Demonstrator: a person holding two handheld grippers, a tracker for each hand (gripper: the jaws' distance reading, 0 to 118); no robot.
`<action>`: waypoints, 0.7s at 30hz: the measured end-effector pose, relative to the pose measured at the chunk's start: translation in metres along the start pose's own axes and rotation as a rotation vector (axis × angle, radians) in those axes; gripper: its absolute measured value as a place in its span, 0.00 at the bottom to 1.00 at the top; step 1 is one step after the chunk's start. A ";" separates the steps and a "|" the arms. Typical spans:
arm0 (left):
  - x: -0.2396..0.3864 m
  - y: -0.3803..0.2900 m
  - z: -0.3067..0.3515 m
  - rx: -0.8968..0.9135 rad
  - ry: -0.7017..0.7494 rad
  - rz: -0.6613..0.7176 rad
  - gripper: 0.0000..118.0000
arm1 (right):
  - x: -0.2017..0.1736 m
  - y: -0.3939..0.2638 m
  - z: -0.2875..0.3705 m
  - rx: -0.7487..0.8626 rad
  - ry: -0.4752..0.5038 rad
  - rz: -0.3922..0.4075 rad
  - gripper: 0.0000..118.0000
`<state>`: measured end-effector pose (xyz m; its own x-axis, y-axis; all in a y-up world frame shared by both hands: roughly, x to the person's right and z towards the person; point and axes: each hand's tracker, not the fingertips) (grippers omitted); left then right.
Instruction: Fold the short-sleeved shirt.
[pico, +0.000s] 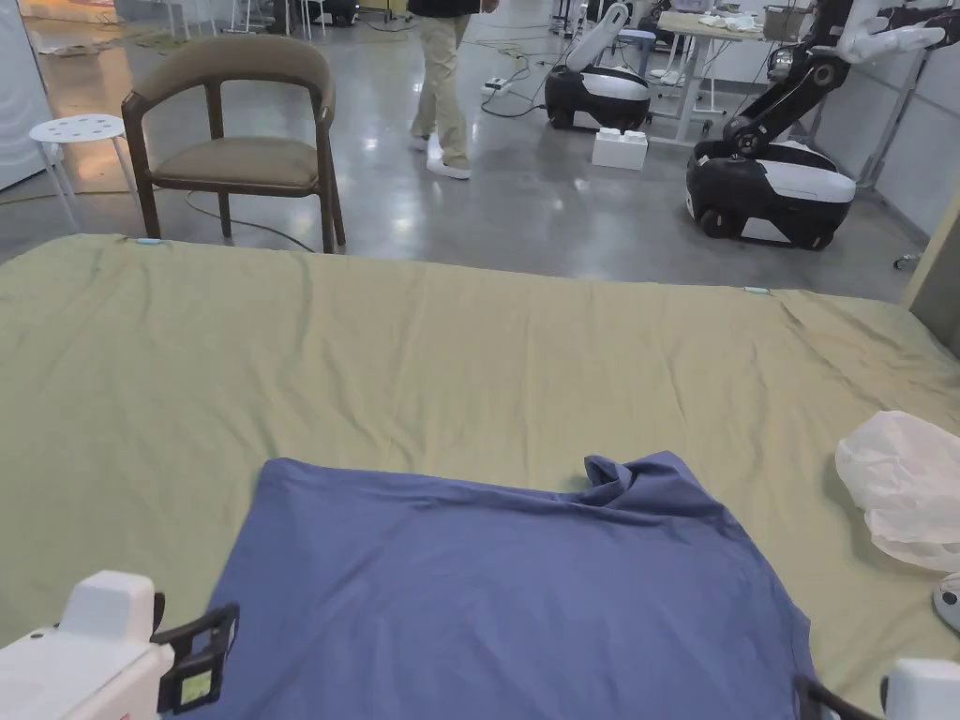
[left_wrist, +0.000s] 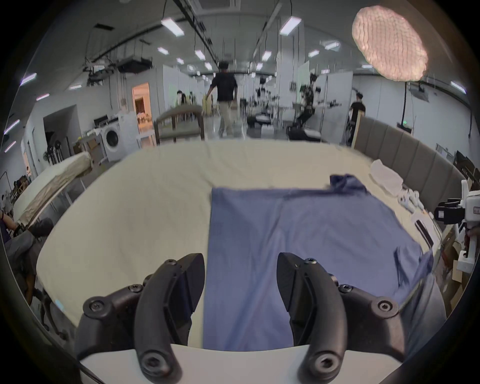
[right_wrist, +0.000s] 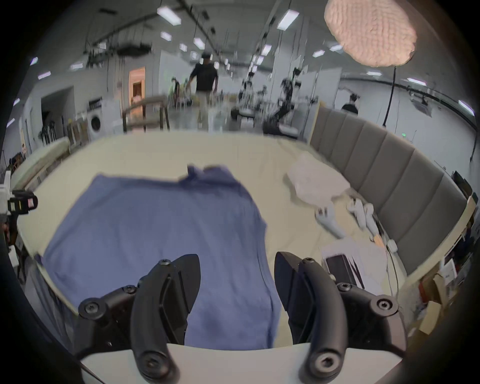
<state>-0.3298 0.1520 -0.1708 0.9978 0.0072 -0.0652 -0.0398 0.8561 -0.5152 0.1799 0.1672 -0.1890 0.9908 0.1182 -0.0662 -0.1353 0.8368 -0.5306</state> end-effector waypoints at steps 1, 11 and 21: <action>0.009 0.008 -0.001 0.041 0.009 -0.012 0.51 | -0.007 0.008 -0.003 0.062 0.004 -0.021 0.54; 0.062 0.062 -0.002 0.362 0.107 -0.066 0.24 | -0.068 0.067 -0.022 0.476 -0.037 -0.119 0.50; 0.055 0.066 0.007 0.482 0.155 -0.037 0.00 | -0.091 0.076 -0.017 0.567 -0.038 -0.058 0.00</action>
<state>-0.2767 0.2122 -0.2021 0.9772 -0.0734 -0.1995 0.0608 0.9958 -0.0686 0.0797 0.2109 -0.2382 0.9972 0.0735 -0.0141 -0.0735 0.9973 0.0052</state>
